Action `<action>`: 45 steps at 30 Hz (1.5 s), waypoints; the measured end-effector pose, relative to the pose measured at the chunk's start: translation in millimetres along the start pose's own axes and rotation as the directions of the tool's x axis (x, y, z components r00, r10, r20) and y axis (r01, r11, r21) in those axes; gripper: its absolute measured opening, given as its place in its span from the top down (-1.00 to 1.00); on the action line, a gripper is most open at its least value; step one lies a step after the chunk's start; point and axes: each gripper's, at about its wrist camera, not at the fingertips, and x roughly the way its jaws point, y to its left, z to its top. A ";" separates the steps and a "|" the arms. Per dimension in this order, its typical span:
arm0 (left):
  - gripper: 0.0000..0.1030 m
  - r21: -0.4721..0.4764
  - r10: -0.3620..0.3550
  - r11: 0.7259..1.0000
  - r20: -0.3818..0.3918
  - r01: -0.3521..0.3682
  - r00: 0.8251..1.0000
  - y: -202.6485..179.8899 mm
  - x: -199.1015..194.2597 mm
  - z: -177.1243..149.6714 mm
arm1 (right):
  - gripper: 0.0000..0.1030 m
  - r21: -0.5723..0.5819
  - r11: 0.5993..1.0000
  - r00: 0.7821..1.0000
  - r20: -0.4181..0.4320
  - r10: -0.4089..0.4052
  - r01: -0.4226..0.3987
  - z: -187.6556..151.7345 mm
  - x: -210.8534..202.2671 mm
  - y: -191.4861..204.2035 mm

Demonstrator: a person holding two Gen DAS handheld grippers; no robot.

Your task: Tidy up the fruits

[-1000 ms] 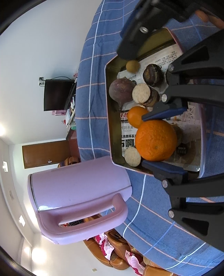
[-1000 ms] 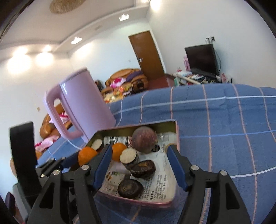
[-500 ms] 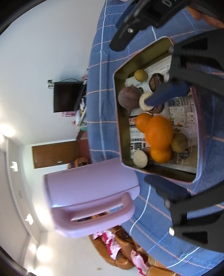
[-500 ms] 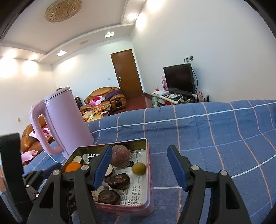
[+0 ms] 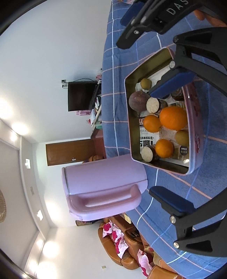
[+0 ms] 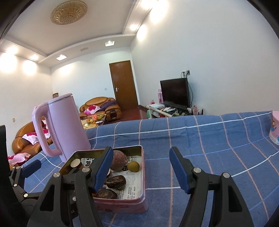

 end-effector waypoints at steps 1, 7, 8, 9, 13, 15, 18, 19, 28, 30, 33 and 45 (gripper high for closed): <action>-1.00 -0.002 -0.004 1.000 0.008 0.004 1.000 0.7 -2.6 -0.6 | -0.33 -0.001 1.000 1.000 0.012 -0.006 0.006 -0.2 -3.5 0.2; -1.00 -0.012 0.001 1.000 0.054 0.000 0.999 2.1 -14.6 -3.2 | -0.33 0.012 1.000 0.998 0.059 -0.019 0.018 -1.6 -20.0 -3.4; -1.00 -0.012 0.001 1.000 0.056 -0.001 0.998 2.1 -15.1 -3.4 | -0.33 0.012 1.000 0.998 0.059 -0.020 0.020 -1.4 -21.0 -4.2; -1.00 -0.013 0.005 1.000 0.060 -0.004 0.998 2.0 -15.8 -3.7 | -0.34 0.010 1.000 0.998 0.059 -0.022 0.021 -1.6 -21.7 -3.9; -1.00 -0.017 0.009 1.000 0.066 -0.008 0.998 2.5 -17.0 -4.3 | -0.34 0.010 1.000 0.998 0.065 -0.026 0.025 -0.9 -23.1 -2.8; -1.00 -0.018 0.010 1.000 0.066 -0.009 0.998 2.9 -17.8 -4.6 | -0.34 0.013 1.000 0.997 0.066 -0.027 0.026 -0.4 -22.7 -2.7; -1.00 -0.020 0.014 1.000 0.066 -0.013 0.998 2.8 -17.4 -4.9 | -0.34 0.017 0.999 0.997 0.066 -0.029 0.028 -0.7 -22.5 -3.3; -1.00 -0.019 0.015 1.000 0.065 -0.014 0.998 2.2 -17.7 -5.1 | -0.34 0.017 0.999 0.997 0.065 -0.029 0.028 -0.9 -22.9 -3.4; -1.00 -0.014 0.017 1.000 0.059 -0.016 0.998 1.7 -14.8 -5.6 | -0.34 0.008 1.000 0.998 0.063 -0.026 0.026 -1.1 -24.4 -3.2; -1.00 -0.014 0.020 1.000 0.053 -0.020 0.998 1.9 -13.6 -5.9 | -0.34 0.006 1.000 0.998 0.062 -0.027 0.026 -1.1 -24.2 -2.9; -1.00 -0.020 0.023 1.000 0.037 -0.023 0.999 2.8 -10.6 -6.0 | -0.34 0.005 1.000 0.998 0.060 -0.027 0.027 -1.1 -23.7 -2.4; -1.00 -0.027 0.026 0.999 0.018 -0.025 0.999 5.4 -7.1 -7.3 | -0.34 0.008 1.000 0.998 0.056 -0.029 0.029 -1.1 -22.0 -1.4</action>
